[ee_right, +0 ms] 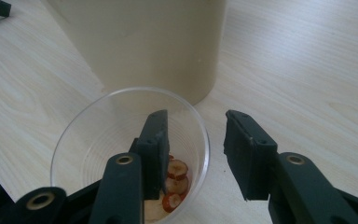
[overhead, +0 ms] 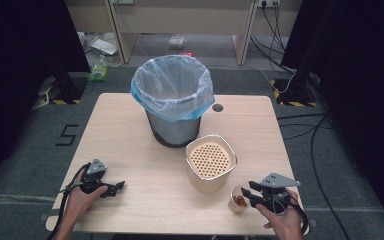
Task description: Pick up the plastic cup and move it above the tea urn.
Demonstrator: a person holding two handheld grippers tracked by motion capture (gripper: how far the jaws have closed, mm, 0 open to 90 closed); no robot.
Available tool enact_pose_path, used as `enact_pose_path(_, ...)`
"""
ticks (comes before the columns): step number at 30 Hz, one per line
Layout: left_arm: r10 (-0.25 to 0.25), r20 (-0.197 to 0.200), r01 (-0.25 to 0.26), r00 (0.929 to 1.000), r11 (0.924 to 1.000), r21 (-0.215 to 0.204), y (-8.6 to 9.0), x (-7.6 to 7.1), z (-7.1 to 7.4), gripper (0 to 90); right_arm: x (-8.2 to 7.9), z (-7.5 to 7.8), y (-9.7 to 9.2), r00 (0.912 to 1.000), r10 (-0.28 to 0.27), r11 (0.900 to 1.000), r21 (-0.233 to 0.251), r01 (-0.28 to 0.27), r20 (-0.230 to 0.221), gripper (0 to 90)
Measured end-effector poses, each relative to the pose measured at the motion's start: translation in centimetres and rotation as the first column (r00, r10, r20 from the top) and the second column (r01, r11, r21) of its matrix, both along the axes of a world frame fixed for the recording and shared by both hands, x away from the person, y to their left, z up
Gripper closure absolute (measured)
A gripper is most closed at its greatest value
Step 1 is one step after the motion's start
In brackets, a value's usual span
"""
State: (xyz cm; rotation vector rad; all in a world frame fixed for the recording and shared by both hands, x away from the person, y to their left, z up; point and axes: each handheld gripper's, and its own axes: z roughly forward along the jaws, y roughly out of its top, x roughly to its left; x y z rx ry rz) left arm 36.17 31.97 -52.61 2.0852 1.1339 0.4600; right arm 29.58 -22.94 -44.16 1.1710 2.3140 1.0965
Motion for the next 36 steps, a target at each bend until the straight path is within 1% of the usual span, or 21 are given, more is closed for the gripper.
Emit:
enact_pose_path(4, 0.0, 0.0, 0.0, 1.0, 1.0, 0.0, 0.0, 0.0, 0.0, 0.0, 0.3, -0.1, 0.0, 1.0, -0.002, 1.0, 0.0, 0.002, -0.004, 62.9)
enact_pose_path(6, 0.0, 0.0, 0.0, 1.0, 1.0, 0.0, 0.0, 0.0, 0.0, 0.0, 0.4, -0.4, 0.1, 0.9998, 0.006, 1.0, 0.004, -0.005, -0.018, 64.8)
enact_pose_path(13, 0.0, 0.0, 0.0, 1.0, 1.0, 0.0, 0.0, 0.0, 0.0, 0.0, 0.6, -0.9, 0.3, 0.9993, 0.02, 0.9998, -0.004, -0.021, -0.033, 68.1)
enact_pose_path(16, 0.0, 0.0, 0.0, 1.0, 1.0, 0.0, 0.0, 0.0, 0.0, 0.0, 0.7, -1.0, 0.3, 0.9991, 0.02, 0.9998, -0.007, -0.02, -0.037, 68.1)
enact_pose_path(17, 0.0, 0.0, 0.0, 1.0, 1.0, 0.0, 0.0, 0.0, 0.0, 0.0, 0.7, -1.1, 0.3, 0.9988, 0.017, 0.9998, -0.005, -0.018, -0.045, 68.2)
enact_pose_path(21, 0.0, 0.0, 0.0, 1.0, 1.0, -0.001, 0.0, 0.0, 0.0, 0.0, 0.8, -1.3, 0.2, 0.9984, 0.021, 0.9997, -0.01, -0.022, -0.052, 71.1)
enact_pose_path(22, 0.0, 0.0, 0.0, 1.0, 1.0, -0.001, 0.0, 0.0, 0.0, 0.0, 0.8, -1.4, 0.2, 0.9983, 0.026, 0.9996, -0.009, -0.026, -0.052, 73.0)
enact_pose_path(25, 0.0, 0.0, 0.0, 1.0, 1.0, 0.0, 0.0, 0.0, 0.0, 0.0, 0.7, -1.4, 0.3, 0.9989, 0.024, 0.9996, -0.015, -0.025, -0.039, 76.7)
enact_pose_path(27, 0.0, 0.0, 0.0, 1.0, 1.0, 0.0, 0.0, 0.0, 0.0, 0.0, 0.5, -1.2, 0.3, 0.9991, 0.033, 0.9993, -0.015, -0.033, -0.027, 79.7)
enact_pose_path(28, 0.0, 0.0, 0.0, 1.0, 1.0, 0.0, 0.0, 0.0, 0.0, 0.0, 0.5, -1.2, 0.3, 0.9991, 0.033, 0.9993, -0.015, -0.033, -0.027, 79.7)
enact_pose_path(29, 0.0, 0.0, 0.0, 1.0, 1.0, 0.0, 0.0, 0.0, 0.0, 0.0, 0.3, -0.9, 0.2, 0.9989, 0.046, 0.9989, -0.004, -0.046, -0.005, 85.1)
enact_pose_path(30, 0.0, 0.0, 0.0, 1.0, 1.0, 0.0, 0.0, 0.0, 0.0, 0.0, 0.3, -0.8, 0.1, 0.9988, 0.048, 0.9988, -0.007, -0.048, 0.007, 86.8)
enact_pose_path(31, 0.0, 0.0, 0.0, 1.0, 1.0, 0.0, 0.0, 0.0, 0.0, 0.0, 0.2, -0.7, 0.1, 0.9986, 0.045, 0.9989, -0.012, -0.044, 0.027, 87.3)
enact_pose_path(32, 0.0, 0.0, 0.0, 1.0, 1.0, 0.0, 0.0, 0.0, 0.0, 0.0, 0.2, -0.7, 0.1, 0.9986, 0.045, 0.9989, -0.012, -0.044, 0.027, 87.3)
enact_pose_path(33, 0.0, 0.0, 0.0, 1.0, 1.0, 0.0, 0.0, 0.0, 0.0, 0.0, 0.1, -0.4, 0.0, 0.9981, 0.045, 0.9986, -0.028, -0.044, 0.042, 87.4)
enact_pose_path(34, 0.0, 0.0, 0.0, 1.0, 1.0, 0.0, 0.0, 0.0, 0.0, 0.0, 0.1, -0.4, 0.0, 0.9981, 0.045, 0.9986, -0.028, -0.044, 0.042, 87.4)
enact_pose_path(36, 0.0, 0.0, 0.0, 1.0, 1.0, 0.0, 0.0, 0.0, 0.0, 0.0, 0.0, -0.2, -0.1, 0.9975, 0.039, 0.9989, -0.028, -0.038, 0.058, 87.4)
